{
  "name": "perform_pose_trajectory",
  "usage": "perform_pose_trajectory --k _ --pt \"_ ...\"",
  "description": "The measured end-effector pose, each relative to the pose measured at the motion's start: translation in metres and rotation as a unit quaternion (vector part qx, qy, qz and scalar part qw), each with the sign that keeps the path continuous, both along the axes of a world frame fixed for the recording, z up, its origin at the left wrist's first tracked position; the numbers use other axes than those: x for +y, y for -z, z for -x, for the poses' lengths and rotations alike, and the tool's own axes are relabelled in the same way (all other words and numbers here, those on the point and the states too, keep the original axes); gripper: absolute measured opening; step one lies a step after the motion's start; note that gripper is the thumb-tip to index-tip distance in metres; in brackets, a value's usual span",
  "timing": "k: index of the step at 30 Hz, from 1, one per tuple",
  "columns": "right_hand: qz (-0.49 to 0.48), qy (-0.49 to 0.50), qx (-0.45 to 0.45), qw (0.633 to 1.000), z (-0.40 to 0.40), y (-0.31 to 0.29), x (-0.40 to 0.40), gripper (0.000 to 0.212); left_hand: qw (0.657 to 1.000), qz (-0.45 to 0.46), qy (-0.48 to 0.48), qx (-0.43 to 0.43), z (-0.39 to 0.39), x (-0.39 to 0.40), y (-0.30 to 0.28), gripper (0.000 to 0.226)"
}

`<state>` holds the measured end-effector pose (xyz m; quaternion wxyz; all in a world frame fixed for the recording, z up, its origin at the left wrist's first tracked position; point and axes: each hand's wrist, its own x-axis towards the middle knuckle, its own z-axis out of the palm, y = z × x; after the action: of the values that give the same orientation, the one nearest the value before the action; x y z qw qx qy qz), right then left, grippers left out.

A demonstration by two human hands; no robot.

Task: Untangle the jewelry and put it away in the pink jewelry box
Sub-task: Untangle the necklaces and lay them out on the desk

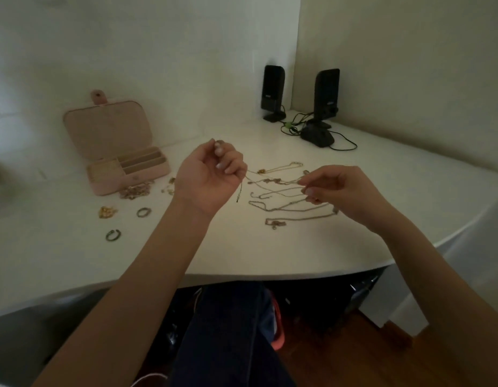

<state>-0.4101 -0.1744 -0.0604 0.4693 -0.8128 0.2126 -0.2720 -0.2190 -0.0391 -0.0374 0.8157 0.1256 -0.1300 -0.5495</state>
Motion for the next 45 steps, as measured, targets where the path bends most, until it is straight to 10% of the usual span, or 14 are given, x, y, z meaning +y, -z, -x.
perform_pose_trajectory --k 6,10,21,36,45 --pt "-0.053 0.044 -0.045 0.997 0.038 0.015 -0.014 0.013 0.960 -0.151 0.020 -0.234 0.044 -0.004 0.025 0.022" --pt "-0.018 0.044 -0.003 0.999 0.059 0.020 -0.018 0.007 0.847 -0.238 0.010 -0.475 0.068 0.002 0.041 0.025" --pt "0.089 0.033 0.152 0.984 0.067 0.032 -0.023 0.006 0.601 -0.279 -0.036 -0.748 0.064 0.014 0.043 0.005" --pt "0.163 -0.080 0.104 0.978 -0.023 0.001 0.011 0.008 0.479 -0.350 -0.200 -0.780 -0.004 0.053 0.038 0.015" --pt "0.245 -0.273 0.229 0.902 -0.185 -0.002 0.059 0.027 0.385 -0.407 -0.191 -0.806 -0.071 0.104 0.045 0.015"
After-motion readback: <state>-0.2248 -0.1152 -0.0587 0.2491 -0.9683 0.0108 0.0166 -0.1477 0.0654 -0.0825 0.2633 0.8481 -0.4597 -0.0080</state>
